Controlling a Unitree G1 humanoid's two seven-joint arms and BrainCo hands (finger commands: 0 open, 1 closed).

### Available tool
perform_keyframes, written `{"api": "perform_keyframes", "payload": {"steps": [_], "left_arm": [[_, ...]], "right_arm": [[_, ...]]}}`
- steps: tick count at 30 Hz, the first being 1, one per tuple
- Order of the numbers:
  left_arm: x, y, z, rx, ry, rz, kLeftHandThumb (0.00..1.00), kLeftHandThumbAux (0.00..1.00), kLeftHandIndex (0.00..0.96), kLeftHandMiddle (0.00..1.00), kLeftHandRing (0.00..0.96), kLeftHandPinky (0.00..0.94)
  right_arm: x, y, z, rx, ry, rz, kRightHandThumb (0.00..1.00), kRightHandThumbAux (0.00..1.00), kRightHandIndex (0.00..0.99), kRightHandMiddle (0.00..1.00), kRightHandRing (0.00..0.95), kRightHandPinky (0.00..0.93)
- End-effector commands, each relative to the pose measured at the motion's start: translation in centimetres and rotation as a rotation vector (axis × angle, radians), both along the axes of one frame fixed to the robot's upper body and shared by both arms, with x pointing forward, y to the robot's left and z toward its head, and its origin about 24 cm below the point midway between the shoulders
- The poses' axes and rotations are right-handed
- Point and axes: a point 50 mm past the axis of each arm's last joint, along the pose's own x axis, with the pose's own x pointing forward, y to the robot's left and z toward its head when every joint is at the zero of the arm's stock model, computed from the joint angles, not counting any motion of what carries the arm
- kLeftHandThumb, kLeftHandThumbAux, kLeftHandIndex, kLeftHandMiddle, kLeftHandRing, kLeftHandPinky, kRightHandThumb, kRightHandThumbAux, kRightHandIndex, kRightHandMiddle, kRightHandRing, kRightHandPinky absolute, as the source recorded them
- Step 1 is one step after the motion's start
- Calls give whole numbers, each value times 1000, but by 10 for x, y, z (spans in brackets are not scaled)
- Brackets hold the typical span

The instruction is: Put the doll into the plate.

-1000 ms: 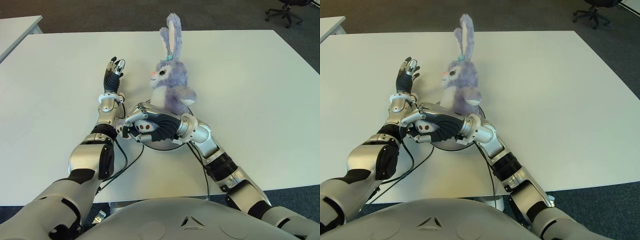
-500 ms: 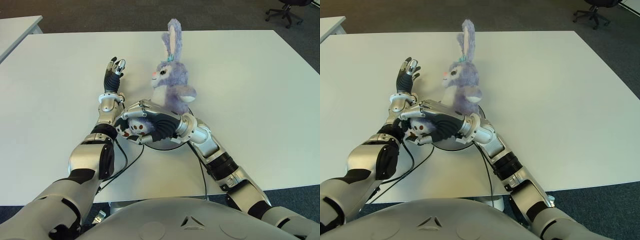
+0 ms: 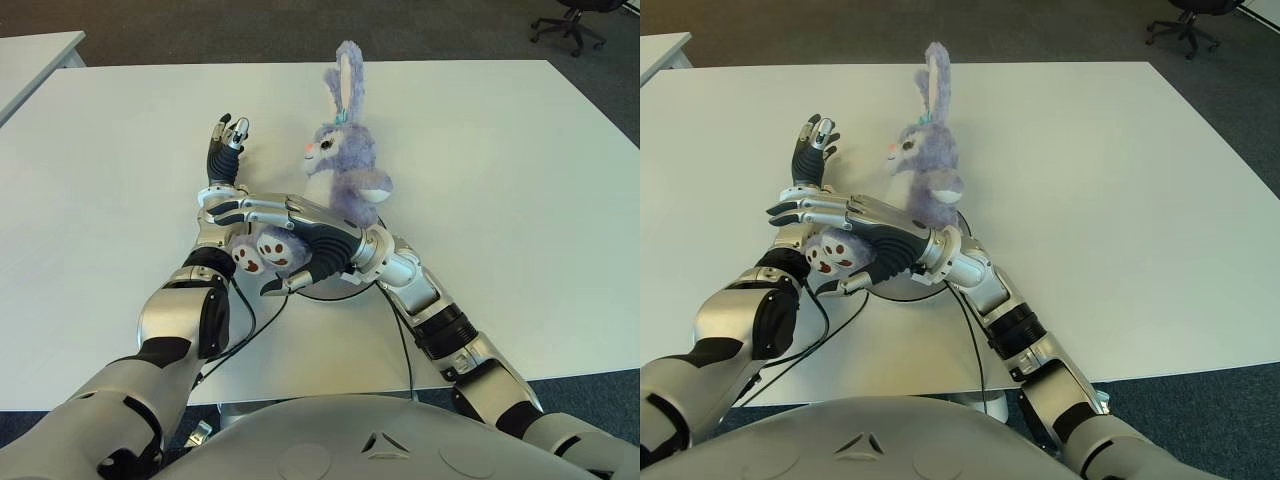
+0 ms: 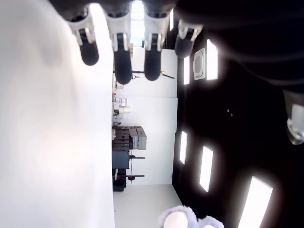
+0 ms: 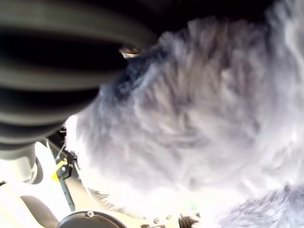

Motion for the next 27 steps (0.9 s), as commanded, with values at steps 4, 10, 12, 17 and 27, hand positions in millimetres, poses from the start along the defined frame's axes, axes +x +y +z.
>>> {"api": "perform_keyframes", "payload": {"steps": [4,10,12,17,27], "left_arm": [[-31,-6,-49,-36,205,15,0,360,12,178,180,94],[-32,-7,-49,-34,197,4,0,351,6,169,176,99],[-32,-7,-49,-34,195,1,0,349,3,160,169,92],[-33,-7,-49,-24,182,-12,0,343,0,144,155,95],[-33,-10,-49,-5,180,-34,0,318,0,102,101,42]], "right_arm": [[-1,-1,-9,-41,71,-8,338,384,52,32,42,70],[-1,-2,-9,-36,86,-1,264,305,0,0,0,0],[-1,-2,-9,-29,79,-4,235,281,0,0,0,0],[-1,-4,-8,-15,34,-25,193,243,0,0,0,0],[0,-9,-7,7,6,-22,169,207,0,0,0,0]]}}
